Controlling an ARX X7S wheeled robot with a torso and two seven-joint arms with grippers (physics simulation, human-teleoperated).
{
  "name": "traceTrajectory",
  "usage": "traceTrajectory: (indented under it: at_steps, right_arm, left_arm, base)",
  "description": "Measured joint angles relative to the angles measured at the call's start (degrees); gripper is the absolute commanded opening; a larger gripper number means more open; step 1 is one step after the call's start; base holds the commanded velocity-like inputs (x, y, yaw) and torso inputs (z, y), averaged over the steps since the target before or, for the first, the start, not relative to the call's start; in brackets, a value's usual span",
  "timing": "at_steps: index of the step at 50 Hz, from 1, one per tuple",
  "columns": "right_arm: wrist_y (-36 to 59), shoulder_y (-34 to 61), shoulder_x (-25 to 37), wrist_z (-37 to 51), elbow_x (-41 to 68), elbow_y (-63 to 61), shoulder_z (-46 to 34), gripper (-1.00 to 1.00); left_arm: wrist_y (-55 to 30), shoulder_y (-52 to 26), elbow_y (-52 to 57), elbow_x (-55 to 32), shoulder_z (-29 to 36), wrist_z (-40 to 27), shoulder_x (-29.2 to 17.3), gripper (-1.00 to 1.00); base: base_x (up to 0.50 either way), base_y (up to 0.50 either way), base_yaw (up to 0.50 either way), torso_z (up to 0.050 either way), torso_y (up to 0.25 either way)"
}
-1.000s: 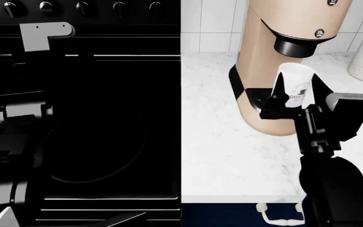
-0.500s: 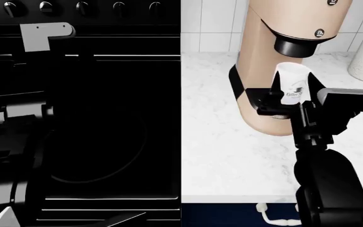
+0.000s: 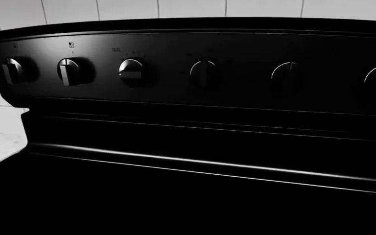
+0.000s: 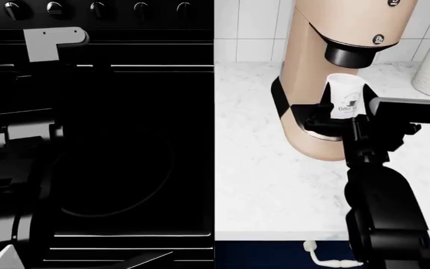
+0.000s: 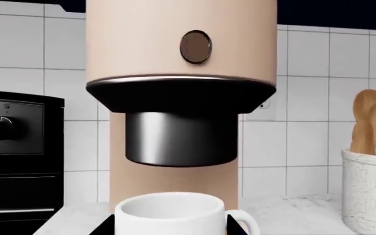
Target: Pick the mug from the cabinet, place it under the coffee machine dispenser, and press the start button.
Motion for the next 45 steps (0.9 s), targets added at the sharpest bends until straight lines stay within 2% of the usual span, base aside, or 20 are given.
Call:
traceTrajectory:
  at_steps: [45]
  right_arm:
    - [-1.5, 2.6, -0.4, 1.1, -1.2, 7.2, -1.7, -1.0]
  left_arm:
    - [0.1, 0.3, 0.0, 1.3, -1.7, 0.2, 0.2, 1.0]
  base:
    - [0.0, 0.0, 0.0, 0.0, 0.0]
